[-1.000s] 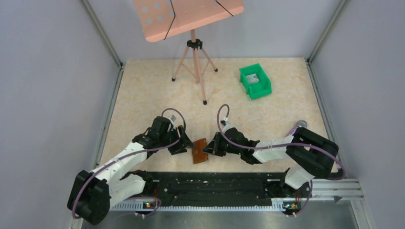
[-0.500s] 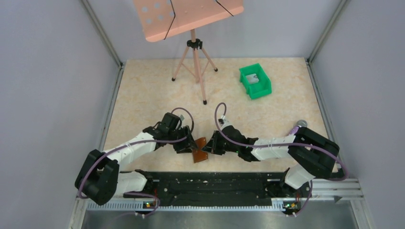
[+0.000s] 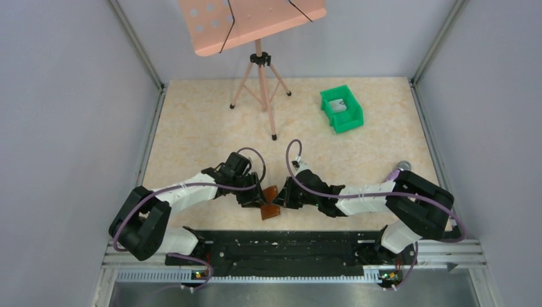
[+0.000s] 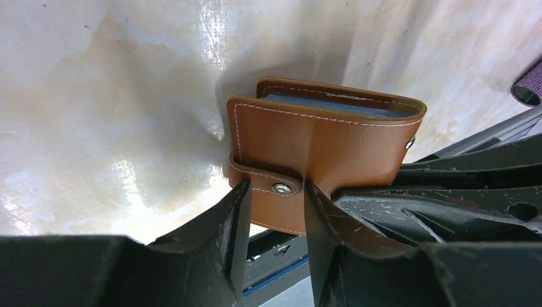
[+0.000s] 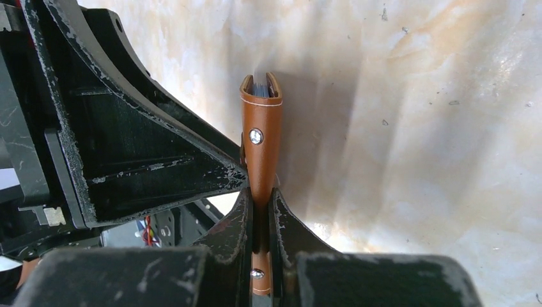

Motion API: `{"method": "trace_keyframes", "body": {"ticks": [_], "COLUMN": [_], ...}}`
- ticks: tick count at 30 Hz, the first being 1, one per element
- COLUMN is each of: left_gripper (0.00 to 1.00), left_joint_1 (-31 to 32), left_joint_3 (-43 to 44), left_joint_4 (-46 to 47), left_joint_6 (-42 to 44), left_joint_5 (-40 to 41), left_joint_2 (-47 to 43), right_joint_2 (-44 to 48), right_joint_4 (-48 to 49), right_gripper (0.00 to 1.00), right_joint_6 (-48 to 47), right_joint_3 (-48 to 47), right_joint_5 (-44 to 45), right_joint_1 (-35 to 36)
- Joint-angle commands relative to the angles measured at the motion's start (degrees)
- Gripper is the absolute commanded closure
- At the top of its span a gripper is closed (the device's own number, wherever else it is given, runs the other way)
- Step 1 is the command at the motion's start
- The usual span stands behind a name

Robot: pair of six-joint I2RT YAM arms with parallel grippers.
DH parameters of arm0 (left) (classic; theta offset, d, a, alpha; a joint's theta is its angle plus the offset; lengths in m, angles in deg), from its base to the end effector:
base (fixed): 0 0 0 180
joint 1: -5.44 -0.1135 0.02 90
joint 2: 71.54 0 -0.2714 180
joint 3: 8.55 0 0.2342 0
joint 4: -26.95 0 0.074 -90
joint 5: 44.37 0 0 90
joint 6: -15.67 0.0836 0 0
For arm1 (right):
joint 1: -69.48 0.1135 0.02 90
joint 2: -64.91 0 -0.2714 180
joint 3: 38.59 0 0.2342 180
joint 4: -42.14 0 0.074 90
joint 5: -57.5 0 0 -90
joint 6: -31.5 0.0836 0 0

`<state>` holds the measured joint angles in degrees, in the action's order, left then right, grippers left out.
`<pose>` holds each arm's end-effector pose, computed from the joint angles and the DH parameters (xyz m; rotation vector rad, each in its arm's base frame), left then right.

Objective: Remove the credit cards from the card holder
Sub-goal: Open the card holder at the center of the board.

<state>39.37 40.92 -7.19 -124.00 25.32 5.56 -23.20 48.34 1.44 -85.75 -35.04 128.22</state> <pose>0.1821 -0.1575 0.1352 -0.2659 2.8716 -0.8676 0.1615 0.2732 0.1415 -0.0028 2.4506 1.1309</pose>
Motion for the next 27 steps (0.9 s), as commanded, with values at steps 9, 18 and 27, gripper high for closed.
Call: {"method": "trace_keyframes", "body": {"ticks": [9, 18, 27], "left_gripper": [0.70, 0.96, 1.00], "left_joint_1": [1.67, 1.92, 1.93], "left_joint_3": [1.93, 2.15, 2.79], "left_joint_4": [0.58, -3.34, -5.58], "left_joint_6": [0.14, 1.10, 2.41], "left_joint_5": [4.40, 8.13, 10.29], "left_joint_2": [2.96, 2.38, 0.03], "right_joint_2": [3.65, 5.36, 7.87], "right_joint_4": [2.82, 1.54, -0.33], "right_gripper": [1.00, 1.00, 1.00], "right_joint_6": [-1.33, -1.77, -2.69], "right_joint_3": [-2.00, -1.08, 0.88], "right_joint_5": [0.29, 1.84, 4.82], "right_joint_1": [1.42, 1.38, 1.41]}}
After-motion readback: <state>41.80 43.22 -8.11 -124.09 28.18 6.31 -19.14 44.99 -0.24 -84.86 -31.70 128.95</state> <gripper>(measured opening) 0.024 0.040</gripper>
